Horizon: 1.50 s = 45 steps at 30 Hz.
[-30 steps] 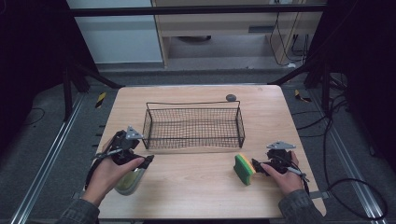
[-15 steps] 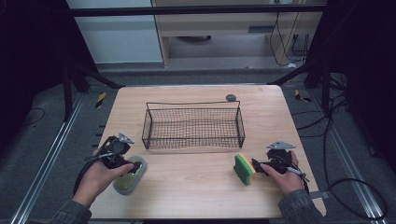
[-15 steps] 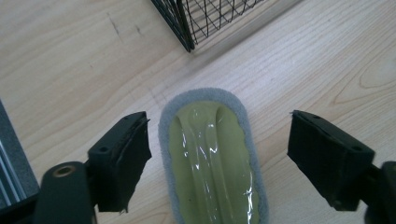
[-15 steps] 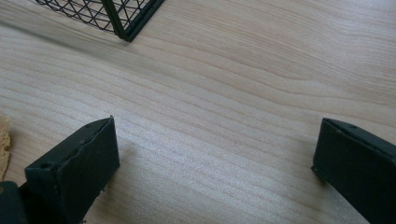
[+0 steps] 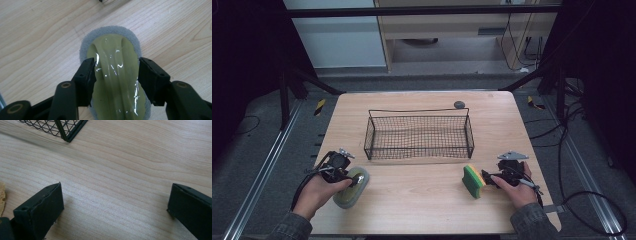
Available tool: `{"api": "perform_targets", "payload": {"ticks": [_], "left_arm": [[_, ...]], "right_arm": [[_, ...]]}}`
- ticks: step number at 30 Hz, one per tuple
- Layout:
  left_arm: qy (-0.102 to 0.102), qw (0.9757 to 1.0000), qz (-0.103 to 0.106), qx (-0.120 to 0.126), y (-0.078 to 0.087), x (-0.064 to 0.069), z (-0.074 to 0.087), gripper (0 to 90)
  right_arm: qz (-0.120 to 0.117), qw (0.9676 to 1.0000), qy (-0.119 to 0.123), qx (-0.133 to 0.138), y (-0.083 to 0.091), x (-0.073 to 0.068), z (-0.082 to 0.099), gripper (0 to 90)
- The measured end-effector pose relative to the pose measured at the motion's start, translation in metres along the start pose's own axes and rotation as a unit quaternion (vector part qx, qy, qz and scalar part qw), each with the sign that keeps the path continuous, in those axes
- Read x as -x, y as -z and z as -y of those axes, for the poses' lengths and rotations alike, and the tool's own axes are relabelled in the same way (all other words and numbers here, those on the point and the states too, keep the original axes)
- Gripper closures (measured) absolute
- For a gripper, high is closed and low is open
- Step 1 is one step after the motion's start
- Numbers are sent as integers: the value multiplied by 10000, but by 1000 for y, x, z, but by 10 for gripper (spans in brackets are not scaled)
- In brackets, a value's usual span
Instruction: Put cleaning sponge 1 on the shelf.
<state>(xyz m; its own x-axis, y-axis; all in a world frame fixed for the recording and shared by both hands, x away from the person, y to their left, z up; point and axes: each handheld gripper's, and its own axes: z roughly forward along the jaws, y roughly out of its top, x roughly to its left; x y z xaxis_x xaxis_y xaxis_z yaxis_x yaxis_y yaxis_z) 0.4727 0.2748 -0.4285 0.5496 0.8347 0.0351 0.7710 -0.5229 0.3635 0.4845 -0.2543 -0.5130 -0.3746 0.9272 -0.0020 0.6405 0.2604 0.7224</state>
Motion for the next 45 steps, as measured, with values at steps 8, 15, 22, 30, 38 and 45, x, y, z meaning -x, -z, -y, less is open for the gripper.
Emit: {"api": "perform_targets", "payload": {"ticks": [8, 15, 22, 30, 38, 45], "left_arm": [[47, 9999, 95, -14, -3, -4, -2, 572], [56, 9999, 104, -43, -6, -4, -4, 597], [-12, 9998, 139, -121, -10, -4, -4, 656], [-302, 9995, 56, 51, 0, -3, 0, 696], [-598, 9972, 24, 454, 20, -3, 5, 698], [-1064, 9908, -225, 805, 34, -3, 1, 698]], "right_arm": [[0, 10000, -2, -1, 0, 0, 0, 4], [-6, 10000, 7, 0, 0, 0, 0, 4], [-7, 10000, 8, 0, 0, 0, 0, 4], [-13, 10000, 11, 0, 0, 0, 0, 4], [-22, 10000, 26, -2, 0, 1, 0, 4], [-33, 10000, 41, 5, 0, 1, 0, 4]]}}
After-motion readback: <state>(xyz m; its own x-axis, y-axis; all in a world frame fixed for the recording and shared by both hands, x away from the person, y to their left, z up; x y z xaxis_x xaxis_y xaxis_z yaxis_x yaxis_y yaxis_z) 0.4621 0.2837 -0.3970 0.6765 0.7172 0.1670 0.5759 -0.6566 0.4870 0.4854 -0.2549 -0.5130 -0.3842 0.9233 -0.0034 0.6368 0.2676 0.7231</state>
